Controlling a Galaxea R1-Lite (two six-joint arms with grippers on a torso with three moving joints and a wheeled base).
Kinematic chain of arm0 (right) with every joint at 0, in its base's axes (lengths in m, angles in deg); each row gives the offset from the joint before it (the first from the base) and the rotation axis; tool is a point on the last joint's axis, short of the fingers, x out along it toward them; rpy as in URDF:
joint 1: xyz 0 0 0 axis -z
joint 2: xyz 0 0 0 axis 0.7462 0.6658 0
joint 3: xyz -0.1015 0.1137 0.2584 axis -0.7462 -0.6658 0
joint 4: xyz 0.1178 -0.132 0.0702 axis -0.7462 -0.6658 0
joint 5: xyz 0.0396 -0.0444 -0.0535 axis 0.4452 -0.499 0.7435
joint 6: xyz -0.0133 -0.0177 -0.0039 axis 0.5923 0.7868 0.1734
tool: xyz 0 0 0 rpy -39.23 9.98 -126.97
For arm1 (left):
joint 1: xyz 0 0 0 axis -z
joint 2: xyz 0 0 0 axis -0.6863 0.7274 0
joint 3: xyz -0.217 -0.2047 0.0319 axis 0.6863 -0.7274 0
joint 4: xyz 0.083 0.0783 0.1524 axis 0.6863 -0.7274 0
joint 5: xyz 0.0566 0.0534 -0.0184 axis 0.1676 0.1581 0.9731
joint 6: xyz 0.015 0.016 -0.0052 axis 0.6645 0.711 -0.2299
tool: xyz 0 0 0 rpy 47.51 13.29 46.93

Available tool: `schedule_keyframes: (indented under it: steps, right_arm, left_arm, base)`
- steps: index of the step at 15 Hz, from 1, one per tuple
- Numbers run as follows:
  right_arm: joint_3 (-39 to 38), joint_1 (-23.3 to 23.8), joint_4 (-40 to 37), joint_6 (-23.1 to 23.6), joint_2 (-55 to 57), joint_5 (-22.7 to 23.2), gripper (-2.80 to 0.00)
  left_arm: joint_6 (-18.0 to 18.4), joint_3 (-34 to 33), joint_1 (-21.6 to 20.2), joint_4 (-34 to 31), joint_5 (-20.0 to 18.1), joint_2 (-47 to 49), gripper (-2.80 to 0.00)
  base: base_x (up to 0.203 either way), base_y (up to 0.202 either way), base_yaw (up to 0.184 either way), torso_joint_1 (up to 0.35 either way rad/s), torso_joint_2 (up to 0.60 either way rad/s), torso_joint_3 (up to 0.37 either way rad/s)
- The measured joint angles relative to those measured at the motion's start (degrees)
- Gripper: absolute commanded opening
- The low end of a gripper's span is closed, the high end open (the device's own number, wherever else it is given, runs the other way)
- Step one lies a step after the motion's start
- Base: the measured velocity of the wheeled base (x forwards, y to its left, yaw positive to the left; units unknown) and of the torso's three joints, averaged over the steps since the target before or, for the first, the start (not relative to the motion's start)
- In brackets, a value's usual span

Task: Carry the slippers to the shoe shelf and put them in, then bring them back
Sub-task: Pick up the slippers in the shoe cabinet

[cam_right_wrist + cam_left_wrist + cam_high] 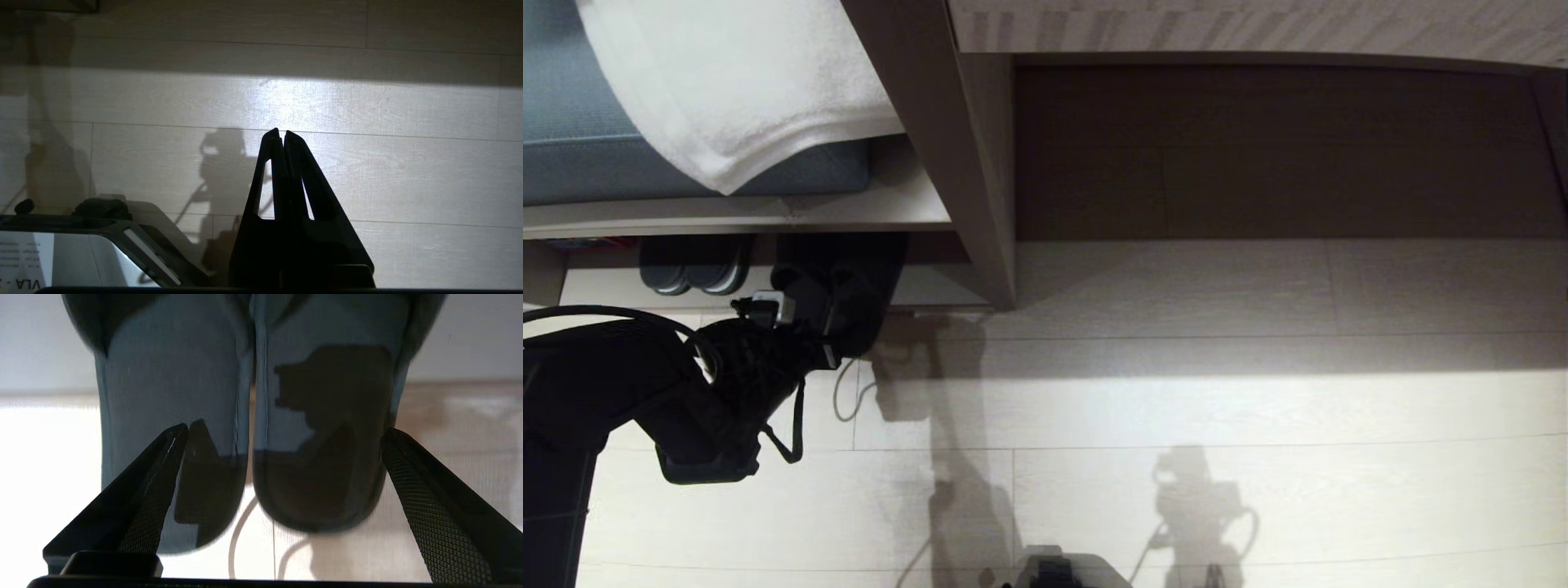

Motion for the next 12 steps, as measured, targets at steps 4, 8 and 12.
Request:
schedule_keyframes:
  steps: [4,8,12]
  right_arm:
    - [0.00,0.00,0.00,0.00,0.00,0.00,-2.80]
    - [0.00,0.02,0.00,0.00,0.00,0.02,-2.80]
    - [0.00,-0.02,0.00,0.02,0.00,0.02,-2.80]
  left_arm:
    - [0.06,3.59,-0.48,-0.91,0.01,0.78,0.00]
    - [0.12,6.87,-1.00,-1.06,0.02,1.84,0.00]
    - [0.20,9.90,-1.14,-1.88,-0.06,3.17,0.00]
  base:
    - [0.000,0.000,0.000,0.000,0.00,0.000]
    - [0.000,0.000,0.000,0.000,0.00,0.000]
    - [0.000,0.000,0.000,0.000,0.00,0.000]
